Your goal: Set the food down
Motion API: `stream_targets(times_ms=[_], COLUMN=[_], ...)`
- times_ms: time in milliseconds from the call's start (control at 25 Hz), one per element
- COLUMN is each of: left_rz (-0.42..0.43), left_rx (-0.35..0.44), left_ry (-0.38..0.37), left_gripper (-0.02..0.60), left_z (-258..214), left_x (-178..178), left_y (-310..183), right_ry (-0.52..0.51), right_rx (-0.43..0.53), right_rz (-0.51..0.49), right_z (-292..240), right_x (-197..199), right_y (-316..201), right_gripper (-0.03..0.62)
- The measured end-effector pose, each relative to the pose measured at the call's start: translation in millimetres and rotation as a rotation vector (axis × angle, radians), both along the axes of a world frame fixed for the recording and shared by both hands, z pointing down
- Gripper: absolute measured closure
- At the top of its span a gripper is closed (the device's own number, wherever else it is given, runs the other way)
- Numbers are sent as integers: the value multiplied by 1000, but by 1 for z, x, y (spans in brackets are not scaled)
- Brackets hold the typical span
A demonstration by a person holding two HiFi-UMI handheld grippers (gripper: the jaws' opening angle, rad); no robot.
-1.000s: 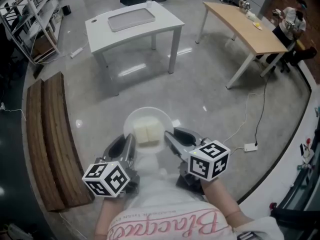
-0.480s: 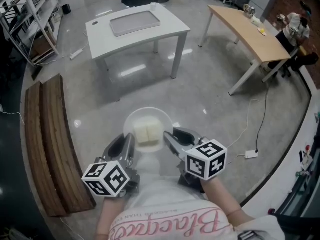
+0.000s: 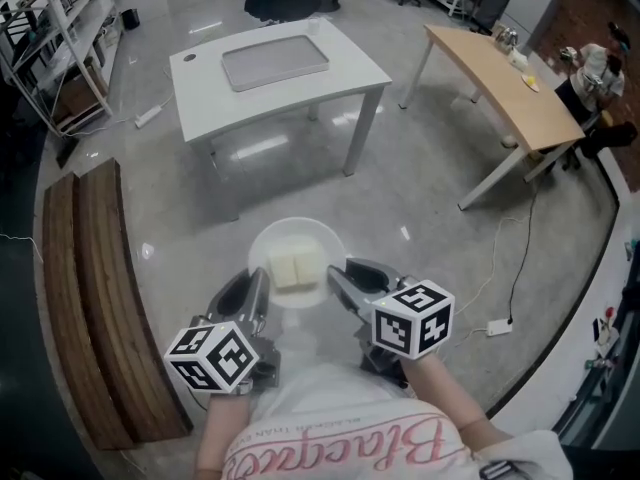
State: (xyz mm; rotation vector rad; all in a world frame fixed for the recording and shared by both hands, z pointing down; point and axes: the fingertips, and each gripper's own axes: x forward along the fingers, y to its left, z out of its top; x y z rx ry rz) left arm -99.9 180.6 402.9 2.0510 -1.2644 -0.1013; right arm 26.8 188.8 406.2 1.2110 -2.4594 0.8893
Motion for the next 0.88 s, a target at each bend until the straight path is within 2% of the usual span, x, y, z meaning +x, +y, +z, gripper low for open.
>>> stream_targets(times_ms=[360,640,880], left_rz=[42,73,88], left_rx=[13,41,52], left_ry=[18,3,4], left_gripper=[515,515,515], left_z=[-6,-11,-11], left_x=[-6,-5,2], left_y=[-64,-107,-126], right_ry=[-15,-36,-54], right_rx=[4,15,23], right_rz=[47,95,119], right_z=[-7,-12,-10], right_x=[-6,-5,3], right_y=[-59,-97,-115], right_gripper=[510,513,516])
